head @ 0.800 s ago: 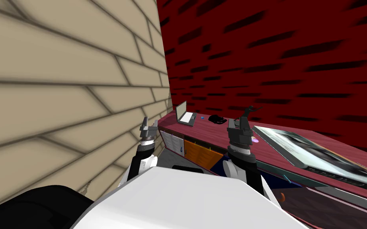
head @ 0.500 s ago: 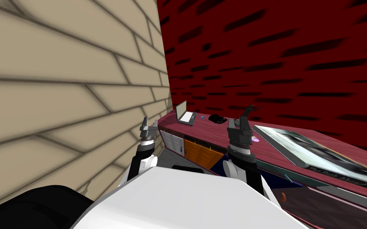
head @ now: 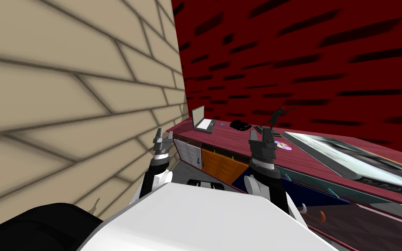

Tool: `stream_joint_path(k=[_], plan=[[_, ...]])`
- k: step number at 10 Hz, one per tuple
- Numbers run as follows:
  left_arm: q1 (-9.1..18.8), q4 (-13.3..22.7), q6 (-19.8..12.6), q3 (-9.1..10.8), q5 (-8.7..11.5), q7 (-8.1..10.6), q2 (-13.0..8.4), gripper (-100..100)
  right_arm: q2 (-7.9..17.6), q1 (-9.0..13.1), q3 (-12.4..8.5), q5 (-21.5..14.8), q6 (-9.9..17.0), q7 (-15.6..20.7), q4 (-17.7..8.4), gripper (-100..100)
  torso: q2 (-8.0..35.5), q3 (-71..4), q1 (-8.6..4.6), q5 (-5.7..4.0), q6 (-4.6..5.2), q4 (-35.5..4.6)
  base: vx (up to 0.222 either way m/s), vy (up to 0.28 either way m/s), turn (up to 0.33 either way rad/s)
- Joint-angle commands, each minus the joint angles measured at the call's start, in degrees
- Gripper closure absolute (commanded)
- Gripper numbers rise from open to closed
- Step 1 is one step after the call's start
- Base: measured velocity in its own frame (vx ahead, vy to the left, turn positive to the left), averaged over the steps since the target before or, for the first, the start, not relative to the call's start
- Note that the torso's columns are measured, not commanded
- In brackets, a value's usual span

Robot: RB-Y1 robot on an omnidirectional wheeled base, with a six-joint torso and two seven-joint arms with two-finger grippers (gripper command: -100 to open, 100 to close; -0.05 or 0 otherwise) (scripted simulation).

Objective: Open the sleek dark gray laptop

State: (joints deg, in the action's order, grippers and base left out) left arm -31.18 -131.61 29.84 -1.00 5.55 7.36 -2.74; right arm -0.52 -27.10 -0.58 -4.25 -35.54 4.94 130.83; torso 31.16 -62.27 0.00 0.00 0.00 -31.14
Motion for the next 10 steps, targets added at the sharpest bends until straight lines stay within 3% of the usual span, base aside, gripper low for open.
stream_joint_path(k=[1, 2, 4, 9, 10], plan=[[0.0, 0.0, 0.0, 0.0, 0.0, 0.0, 0.0, 0, 0.0, 0.0, 0.0, 0.0, 0.0, 0.0, 0.0, 0, 4.23, -8.46, 0.0, 0.0, 0.0, -4.23, 0.0, 0.0, 0.0], [0.93, 0.07, -1.54, 0.43, 0.05, 0.57, -1.6, -100, 0.0, 0.0, 0.0, 0.0, 0.0, 0.0, 0.0, 0, 8.46, -16.92, 0.0, 0.0, 0.0, -8.46, 0.007, 0.006, -0.062], [2.27, 0.14, -3.76, 1.06, 0.12, 1.4, -2.78, -100, 0.0, -0.01, 0.0, 0.0, 0.01, 0.0, -0.03, 0, 10.9, -22.0, 0.05, 0.02, 0.0, -10.9, 0.008, 0.019, -0.07], [7.44, 0.07, -11.68, 3.5, 0.43, 4.67, -4.26, -100, 0.0, -0.01, 0.0, 0.0, 0.01, 0.0, -0.03, 0, 11.13, -22.3, 0.01, 0.0, 0.0, -11.14, 0.012, 0.03, -0.096], [7.44, 0.07, -12.4, 3.5, 0.43, 4.67, -4.26, -100, 0.0, -0.01, 0.0, 0.0, 0.01, 0.0, -0.03, 0, 11.12, -22.3, 0.01, 0.01, 0.0, -11.14, 0.008, 0.023, -0.035]])
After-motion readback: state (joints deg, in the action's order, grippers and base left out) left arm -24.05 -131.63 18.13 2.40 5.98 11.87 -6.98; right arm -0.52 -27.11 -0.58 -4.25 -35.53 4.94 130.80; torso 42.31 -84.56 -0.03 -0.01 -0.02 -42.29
